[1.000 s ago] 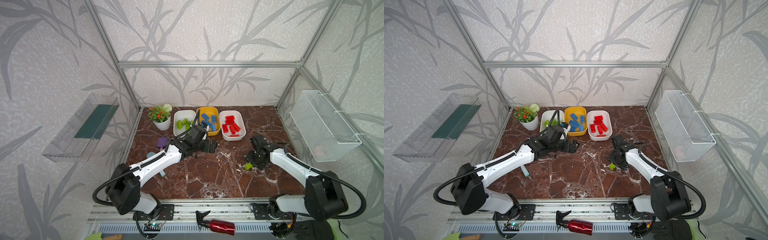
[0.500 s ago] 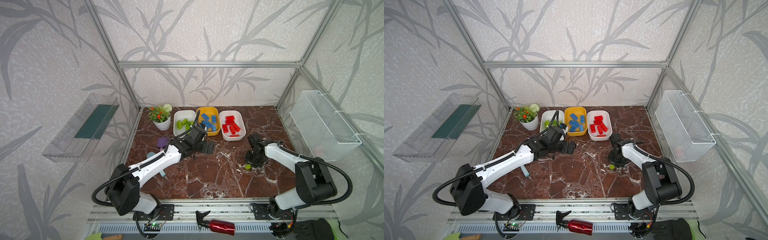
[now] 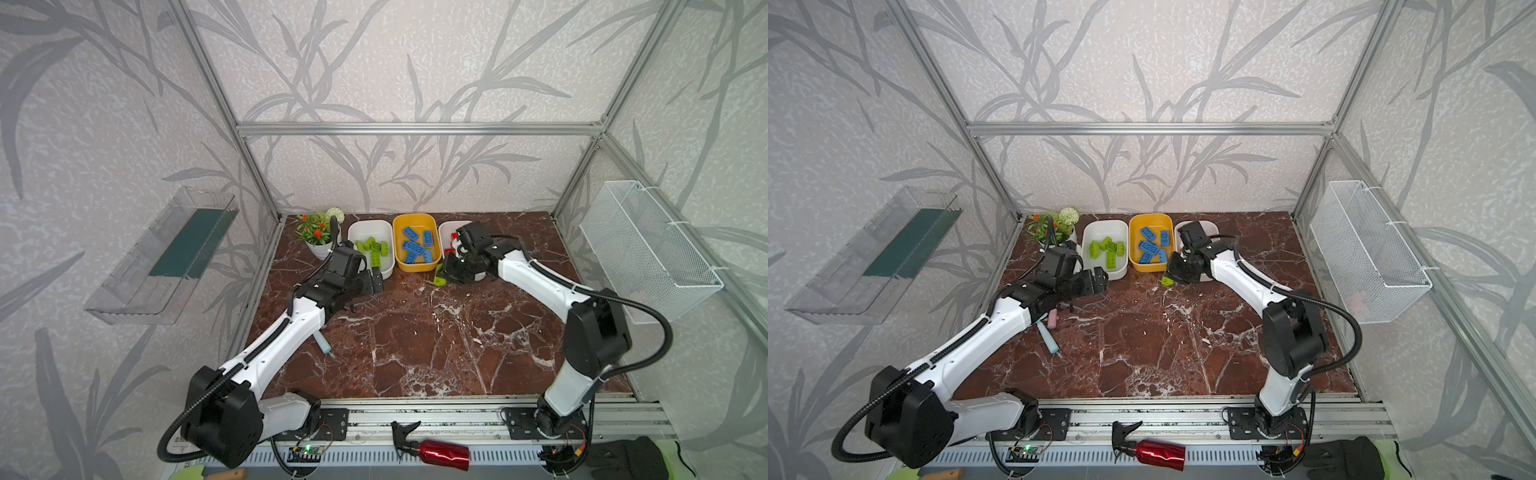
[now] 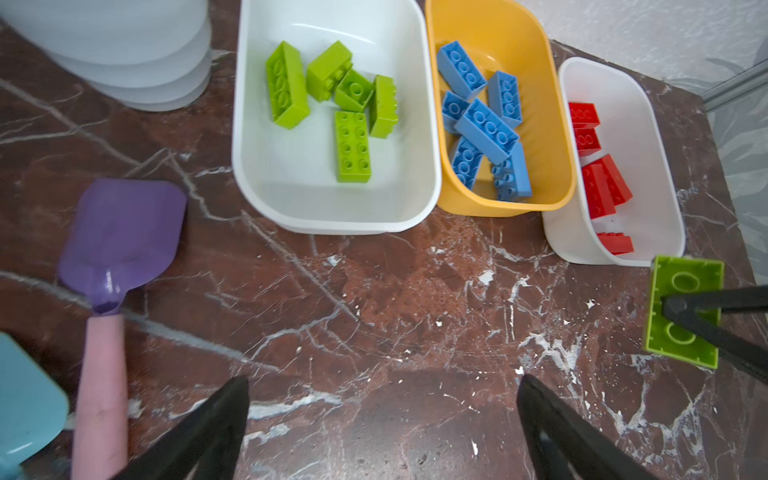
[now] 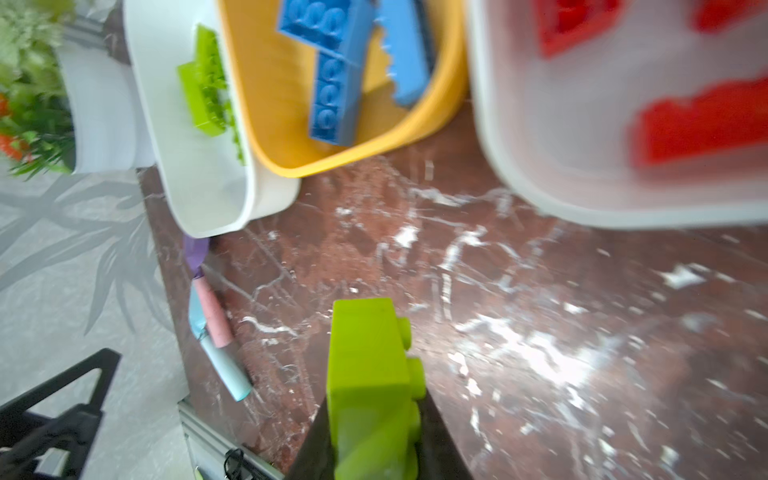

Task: Sort the legos into containers by color
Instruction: 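Grasp the last green brick with the right gripper and carry it to the white bin, then release the green brick into the white bin with the right gripper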

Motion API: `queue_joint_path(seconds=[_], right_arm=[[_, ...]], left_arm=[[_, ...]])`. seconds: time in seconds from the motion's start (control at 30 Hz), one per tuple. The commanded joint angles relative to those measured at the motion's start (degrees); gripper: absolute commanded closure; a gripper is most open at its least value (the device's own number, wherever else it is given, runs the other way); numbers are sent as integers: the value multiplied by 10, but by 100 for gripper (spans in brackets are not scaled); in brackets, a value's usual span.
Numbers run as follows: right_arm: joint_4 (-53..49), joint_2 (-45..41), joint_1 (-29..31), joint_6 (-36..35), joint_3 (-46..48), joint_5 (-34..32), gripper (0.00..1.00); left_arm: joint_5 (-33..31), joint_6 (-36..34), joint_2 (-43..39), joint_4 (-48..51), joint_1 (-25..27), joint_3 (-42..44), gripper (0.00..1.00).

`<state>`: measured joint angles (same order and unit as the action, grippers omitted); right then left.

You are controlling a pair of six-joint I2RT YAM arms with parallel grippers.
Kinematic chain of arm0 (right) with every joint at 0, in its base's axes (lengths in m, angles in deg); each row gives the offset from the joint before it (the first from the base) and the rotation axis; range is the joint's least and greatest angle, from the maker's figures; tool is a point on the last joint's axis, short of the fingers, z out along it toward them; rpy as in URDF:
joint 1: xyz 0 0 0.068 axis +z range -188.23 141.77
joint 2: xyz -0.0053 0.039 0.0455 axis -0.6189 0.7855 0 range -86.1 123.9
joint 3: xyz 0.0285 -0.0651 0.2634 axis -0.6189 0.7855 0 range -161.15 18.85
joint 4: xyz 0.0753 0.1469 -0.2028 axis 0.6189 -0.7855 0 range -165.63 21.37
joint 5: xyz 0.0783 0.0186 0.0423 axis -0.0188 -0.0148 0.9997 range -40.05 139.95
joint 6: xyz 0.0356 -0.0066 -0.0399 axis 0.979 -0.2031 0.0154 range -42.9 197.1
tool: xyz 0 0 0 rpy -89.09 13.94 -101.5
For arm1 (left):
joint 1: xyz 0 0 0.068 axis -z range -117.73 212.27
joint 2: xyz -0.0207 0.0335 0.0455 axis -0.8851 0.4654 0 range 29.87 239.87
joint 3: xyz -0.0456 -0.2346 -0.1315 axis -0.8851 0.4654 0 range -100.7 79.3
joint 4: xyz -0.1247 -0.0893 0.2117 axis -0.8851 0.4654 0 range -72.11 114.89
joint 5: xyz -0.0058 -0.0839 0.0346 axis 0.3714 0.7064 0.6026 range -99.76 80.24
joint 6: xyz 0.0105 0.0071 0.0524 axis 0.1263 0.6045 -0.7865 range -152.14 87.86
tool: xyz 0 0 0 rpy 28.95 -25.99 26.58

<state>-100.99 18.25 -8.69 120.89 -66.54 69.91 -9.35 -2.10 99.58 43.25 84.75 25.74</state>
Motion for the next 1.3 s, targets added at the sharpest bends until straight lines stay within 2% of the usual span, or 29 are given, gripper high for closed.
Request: queue_joint_path(seconds=[0.0, 0.13, 0.2, 0.37, 0.53, 0.57, 0.67, 0.7, 0.8, 0.9, 1.1, 1.27], right_arm=[[-8, 63, 26, -28, -85, 51, 81], [-26, 151, 44, -48, -204, 72, 80], [-53, 197, 53, -64, -276, 78, 80], [-135, 304, 72, -120, -460, 60, 80], [-203, 437, 79, -128, -662, 62, 77], [-214, 465, 80, -126, -704, 64, 70], [-211, 503, 80, -124, -771, 82, 31], [-198, 502, 80, -128, -777, 88, 21], [-157, 466, 84, -148, -743, 75, 10], [-123, 411, 84, -165, -689, 65, 4], [-188, 338, 84, -220, -653, 31, 1], [-266, 263, 84, -307, -591, -5, 0]], left_arm=[[-15, 11, -43, 34, -14, 16, 1], [-37, 24, -88, 54, -39, 44, 1], [-68, 37, -116, 78, -50, 55, 1], [-122, 49, -195, 111, -78, 88, 1], [-149, 48, -252, 146, -99, 96, 1], [-156, 48, -258, 153, -99, 96, 1], [-173, 49, -268, 170, -101, 89, 1], [-179, 50, -272, 175, -102, 88, 1], [-188, 52, -280, 181, -103, 87, 1], [-194, 53, -285, 170, -104, 92, 1], [-224, 44, -278, 132, -109, 106, 1], [-282, -11, -288, 60, -110, 130, 1]])
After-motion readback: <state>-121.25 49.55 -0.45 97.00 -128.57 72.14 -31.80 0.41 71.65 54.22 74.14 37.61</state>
